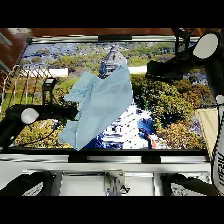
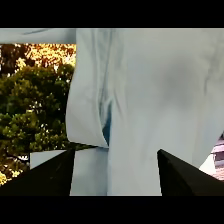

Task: Fold the shirts.

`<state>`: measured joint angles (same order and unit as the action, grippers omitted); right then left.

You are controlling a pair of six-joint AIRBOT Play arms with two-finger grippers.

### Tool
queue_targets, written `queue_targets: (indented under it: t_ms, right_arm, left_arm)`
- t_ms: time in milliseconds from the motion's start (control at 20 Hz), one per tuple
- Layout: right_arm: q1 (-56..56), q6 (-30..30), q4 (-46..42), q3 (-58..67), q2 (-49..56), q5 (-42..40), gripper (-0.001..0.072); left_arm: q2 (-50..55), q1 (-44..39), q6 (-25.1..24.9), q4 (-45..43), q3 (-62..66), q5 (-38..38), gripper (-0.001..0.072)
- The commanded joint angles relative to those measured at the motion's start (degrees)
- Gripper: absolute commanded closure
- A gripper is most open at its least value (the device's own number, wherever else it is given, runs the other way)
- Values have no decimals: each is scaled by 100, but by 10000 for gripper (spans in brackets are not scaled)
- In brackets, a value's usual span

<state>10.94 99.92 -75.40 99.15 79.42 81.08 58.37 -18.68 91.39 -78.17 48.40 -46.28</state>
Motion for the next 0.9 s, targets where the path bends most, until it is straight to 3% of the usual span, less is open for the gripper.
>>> queue_targets:
  t_ms: [0,150,200,350,400,450,650,850]
  right_arm:
    - [7,42,-20,-2,2,13,186]
    - [13,35,-22,-2,79,162,173]
    - [13,35,-15,-2,129,170,59]
    - [13,24,164,-2,334,144,38]
    - [13,7,280,-2,420,142,38]
    - [13,-17,391,-2,496,140,38]
    - [13,-116,793,4,605,-358,38]
    - [155,203,1244,4,686,-1775,39]
  left_arm:
    - [1351,118,-358,-31,376,-70,87]
    - [2149,127,-372,17,684,-37,87]
    - [2330,127,-372,133,820,57,87]
    - [2645,138,-372,210,1163,188,97]
    - [2680,162,-372,210,1244,133,318]
    - [2656,188,-385,210,1311,7,660]
    - [1976,160,-1377,210,1650,-286,654]
    - [752,-308,-1440,232,1696,-750,654]
